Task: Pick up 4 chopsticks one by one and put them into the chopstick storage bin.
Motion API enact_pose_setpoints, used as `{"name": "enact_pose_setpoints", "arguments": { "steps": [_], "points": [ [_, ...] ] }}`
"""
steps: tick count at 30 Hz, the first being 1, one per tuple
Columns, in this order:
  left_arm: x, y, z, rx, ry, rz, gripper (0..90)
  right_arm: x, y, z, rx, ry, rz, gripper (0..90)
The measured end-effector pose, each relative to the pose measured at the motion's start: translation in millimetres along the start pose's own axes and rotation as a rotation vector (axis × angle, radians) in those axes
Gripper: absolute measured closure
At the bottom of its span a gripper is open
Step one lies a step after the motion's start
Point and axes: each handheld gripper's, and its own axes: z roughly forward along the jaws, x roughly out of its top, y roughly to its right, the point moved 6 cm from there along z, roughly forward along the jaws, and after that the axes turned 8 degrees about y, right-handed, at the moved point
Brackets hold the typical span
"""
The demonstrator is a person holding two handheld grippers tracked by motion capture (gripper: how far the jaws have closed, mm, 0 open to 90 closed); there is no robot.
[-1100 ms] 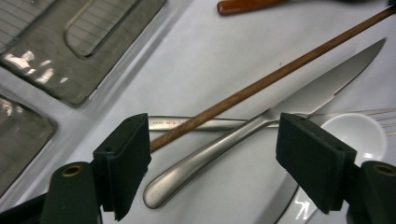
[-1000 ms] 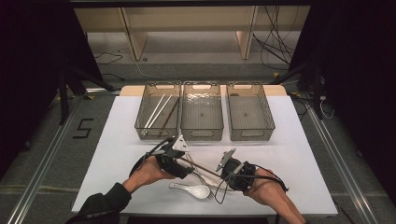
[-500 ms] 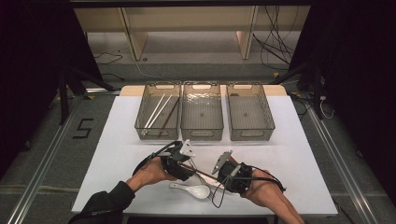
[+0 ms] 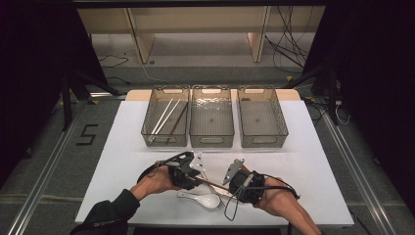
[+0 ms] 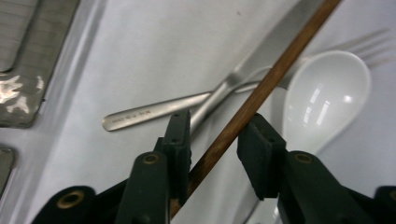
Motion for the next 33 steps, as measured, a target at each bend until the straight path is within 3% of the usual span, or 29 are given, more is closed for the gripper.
{"name": "enact_pose_setpoints", "arguments": {
  "steps": [7,10,13,15,16,18,22,25,33],
  "points": [
    [0.9,12.0,-6.0,-0.06,-0.052,0.051,72.7,-6.5,4.5,1.5,0.032,0.017,-0.058,85.6],
    [1.8,17.7,-7.9,-0.095,-0.053,0.084,75.9,-10.6,8.1,0.8,0.06,0.027,-0.063,84.5],
    [1.8,22.2,-7.7,-0.129,-0.055,0.101,78.8,-12.7,10.8,-1.1,0.052,0.028,-0.033,82.7],
    [1.5,25.9,-8.0,-0.159,-0.057,0.117,80.7,-13.8,14.1,-0.5,0.05,0.036,-0.051,81.4],
    [1.7,27.7,-8.2,-0.167,-0.054,0.124,82.1,-13.7,14.1,-0.9,0.039,0.033,-0.023,79.9],
    [2.7,28.7,-9.3,-0.17,-0.064,0.102,83.2,-13.3,18.0,-0.5,0.022,0.045,-0.014,75.7],
    [2.8,23.2,-13.5,-0.157,-0.059,0.061,83.4,-9.7,27.2,-4.9,-0.041,0.089,0.027,56.8],
    [0.7,18.2,-16.1,-0.147,-0.058,0.03,83.4,-7.3,30.8,-9.1,-0.049,0.124,0.073,47.1],
    [-5.5,2.5,-21.5,-0.091,-0.053,-0.062,83.3,-6.9,38.9,-13.2,-0.139,0.166,0.116,34.1]
  ]
}}
